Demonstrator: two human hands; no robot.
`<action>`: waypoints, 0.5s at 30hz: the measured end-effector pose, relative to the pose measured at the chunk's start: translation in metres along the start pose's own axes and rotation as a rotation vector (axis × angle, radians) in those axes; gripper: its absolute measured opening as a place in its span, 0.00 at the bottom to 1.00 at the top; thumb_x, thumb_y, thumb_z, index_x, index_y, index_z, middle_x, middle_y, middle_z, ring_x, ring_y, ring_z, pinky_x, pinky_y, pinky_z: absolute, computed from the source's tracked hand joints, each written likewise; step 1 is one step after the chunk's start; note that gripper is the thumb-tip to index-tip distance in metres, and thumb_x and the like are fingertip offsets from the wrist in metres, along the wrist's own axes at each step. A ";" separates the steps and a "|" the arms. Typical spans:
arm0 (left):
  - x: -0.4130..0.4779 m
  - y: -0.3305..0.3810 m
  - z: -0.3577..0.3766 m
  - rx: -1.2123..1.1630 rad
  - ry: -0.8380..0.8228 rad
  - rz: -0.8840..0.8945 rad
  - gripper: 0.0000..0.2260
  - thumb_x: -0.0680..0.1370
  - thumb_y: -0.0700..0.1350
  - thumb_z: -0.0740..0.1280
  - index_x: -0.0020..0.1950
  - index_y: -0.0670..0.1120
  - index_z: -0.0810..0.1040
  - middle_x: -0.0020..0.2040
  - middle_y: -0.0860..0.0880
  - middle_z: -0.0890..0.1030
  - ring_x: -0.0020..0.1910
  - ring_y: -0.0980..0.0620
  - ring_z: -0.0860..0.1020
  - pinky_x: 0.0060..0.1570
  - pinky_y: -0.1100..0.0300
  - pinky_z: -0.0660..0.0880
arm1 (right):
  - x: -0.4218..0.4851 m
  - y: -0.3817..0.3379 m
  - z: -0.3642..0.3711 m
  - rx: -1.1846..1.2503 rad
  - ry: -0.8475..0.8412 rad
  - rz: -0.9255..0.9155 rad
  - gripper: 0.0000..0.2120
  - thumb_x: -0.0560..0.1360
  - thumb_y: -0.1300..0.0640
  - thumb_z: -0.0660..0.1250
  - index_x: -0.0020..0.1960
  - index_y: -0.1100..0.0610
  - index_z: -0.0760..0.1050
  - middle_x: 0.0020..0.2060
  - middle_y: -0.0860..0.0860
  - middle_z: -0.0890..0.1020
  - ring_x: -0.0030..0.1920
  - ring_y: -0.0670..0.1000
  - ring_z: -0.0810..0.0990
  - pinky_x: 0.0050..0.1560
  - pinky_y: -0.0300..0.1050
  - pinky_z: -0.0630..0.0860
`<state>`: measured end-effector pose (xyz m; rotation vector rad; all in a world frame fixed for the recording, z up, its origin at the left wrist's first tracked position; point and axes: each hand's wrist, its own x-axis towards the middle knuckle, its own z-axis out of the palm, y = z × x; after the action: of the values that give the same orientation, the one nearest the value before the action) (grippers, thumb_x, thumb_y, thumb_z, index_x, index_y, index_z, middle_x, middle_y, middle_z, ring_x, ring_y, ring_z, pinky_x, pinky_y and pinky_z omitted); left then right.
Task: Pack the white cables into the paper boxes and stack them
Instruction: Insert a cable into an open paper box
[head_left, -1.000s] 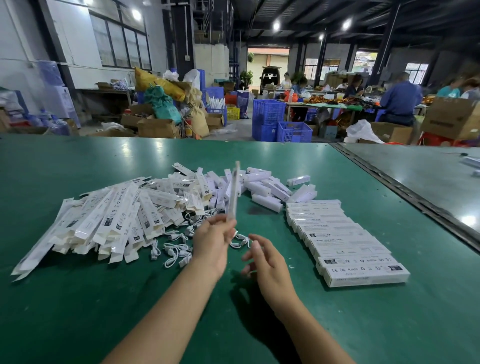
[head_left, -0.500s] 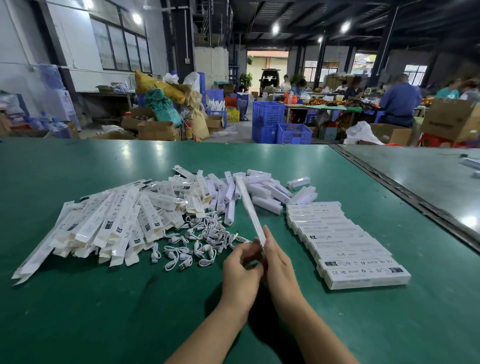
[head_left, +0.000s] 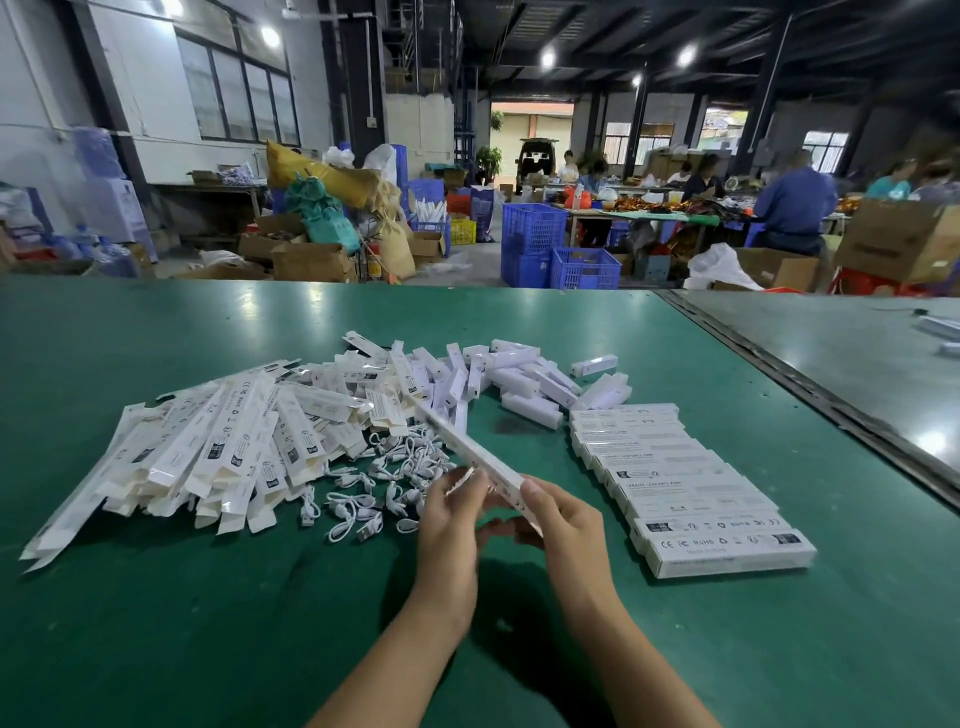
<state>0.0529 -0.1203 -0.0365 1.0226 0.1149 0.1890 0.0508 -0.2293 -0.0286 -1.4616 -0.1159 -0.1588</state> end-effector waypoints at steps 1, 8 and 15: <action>0.002 0.005 -0.003 -0.081 -0.007 -0.048 0.16 0.74 0.51 0.69 0.59 0.46 0.77 0.46 0.47 0.85 0.42 0.52 0.84 0.36 0.58 0.79 | -0.002 -0.001 0.001 -0.010 -0.019 0.005 0.09 0.78 0.58 0.65 0.49 0.52 0.85 0.41 0.55 0.86 0.38 0.53 0.83 0.43 0.49 0.78; 0.015 0.029 -0.020 -0.344 0.027 -0.117 0.26 0.73 0.48 0.68 0.70 0.39 0.72 0.62 0.39 0.81 0.51 0.46 0.85 0.46 0.51 0.82 | -0.008 -0.008 0.006 -0.013 -0.171 0.093 0.14 0.80 0.64 0.60 0.54 0.52 0.82 0.42 0.56 0.86 0.33 0.55 0.83 0.36 0.42 0.79; 0.014 0.029 -0.025 -0.301 -0.008 -0.065 0.17 0.84 0.40 0.57 0.73 0.41 0.67 0.55 0.41 0.84 0.51 0.45 0.85 0.40 0.51 0.83 | -0.011 -0.005 0.007 -0.057 -0.215 0.135 0.12 0.79 0.66 0.63 0.58 0.53 0.78 0.41 0.53 0.87 0.35 0.57 0.85 0.38 0.45 0.81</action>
<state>0.0590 -0.0821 -0.0246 0.7184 0.1090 0.1379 0.0390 -0.2222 -0.0245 -1.5350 -0.1880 0.1067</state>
